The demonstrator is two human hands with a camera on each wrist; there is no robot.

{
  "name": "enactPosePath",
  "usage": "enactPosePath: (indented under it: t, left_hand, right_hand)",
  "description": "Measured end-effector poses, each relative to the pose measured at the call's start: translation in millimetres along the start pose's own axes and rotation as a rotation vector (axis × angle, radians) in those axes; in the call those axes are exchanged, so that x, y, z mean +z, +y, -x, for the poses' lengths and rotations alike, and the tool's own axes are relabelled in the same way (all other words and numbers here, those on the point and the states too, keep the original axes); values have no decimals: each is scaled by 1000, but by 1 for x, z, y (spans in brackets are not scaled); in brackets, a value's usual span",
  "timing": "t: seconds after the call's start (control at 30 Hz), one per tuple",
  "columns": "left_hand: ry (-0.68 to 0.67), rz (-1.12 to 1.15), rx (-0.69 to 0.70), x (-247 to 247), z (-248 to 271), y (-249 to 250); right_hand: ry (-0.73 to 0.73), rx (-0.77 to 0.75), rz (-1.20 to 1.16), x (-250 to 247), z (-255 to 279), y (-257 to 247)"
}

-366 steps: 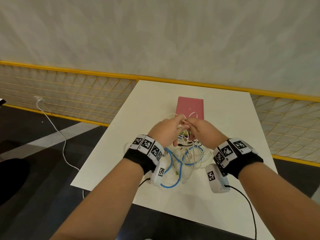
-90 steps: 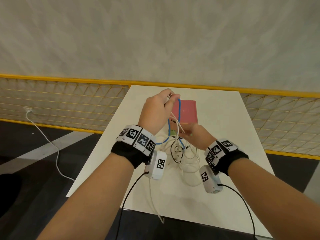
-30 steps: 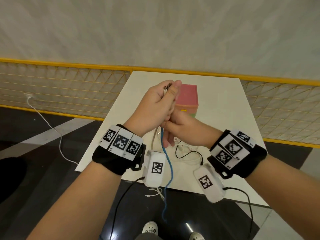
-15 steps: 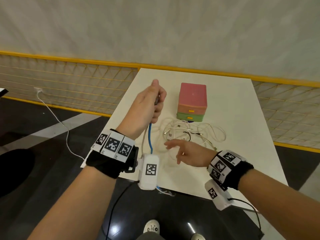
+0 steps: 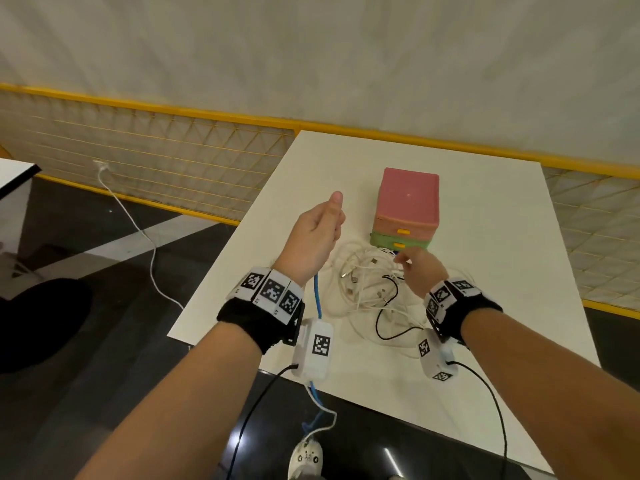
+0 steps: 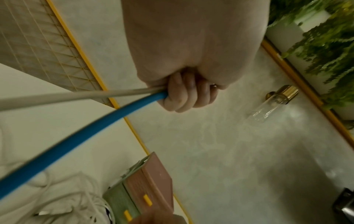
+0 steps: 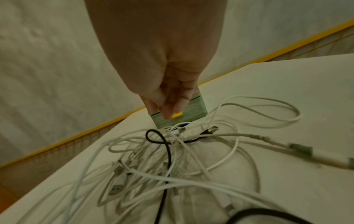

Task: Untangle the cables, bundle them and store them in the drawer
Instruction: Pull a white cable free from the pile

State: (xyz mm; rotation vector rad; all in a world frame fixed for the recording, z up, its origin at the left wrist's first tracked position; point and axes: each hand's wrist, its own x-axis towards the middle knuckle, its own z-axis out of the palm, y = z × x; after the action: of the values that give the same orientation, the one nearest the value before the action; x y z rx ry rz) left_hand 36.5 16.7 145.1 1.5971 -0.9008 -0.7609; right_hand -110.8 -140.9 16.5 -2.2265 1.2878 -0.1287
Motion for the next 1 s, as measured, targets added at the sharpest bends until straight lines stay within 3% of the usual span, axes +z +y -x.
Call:
enactPosePath:
  t: [0.27,0.37,0.43,0.53,0.63,0.7,0.83,1.0]
  left_hand:
    - [64,-44,-24,-1,-17,-18]
    - [84,-28,-41,-7,-19,-22]
    - [99,-8,-50,-10,-20,-23]
    - [95,24,-54,-12,-22,-22]
    - [108,-4,-46,-8,-23,-16]
    - [140,7,-16,-5,-25,-12]
    - [115,26,80,4,-26,0]
    - [-47,-39,128,30,-18,17]
  right_hand:
    - [-398,-107,294,25,-36,-10]
    - [-444,-93,309,33,-43,-5]
    - [-343,-97,246,37,-46,1]
    - [-32,-161,73,33,-38,0]
    - [268,-352,-121,8,-15,-18]
    - [392,-502,-233,-14,5,-34]
    - [418,-692,-420,-48,44,-62]
    - [435,-746,-526,-61,67,-73]
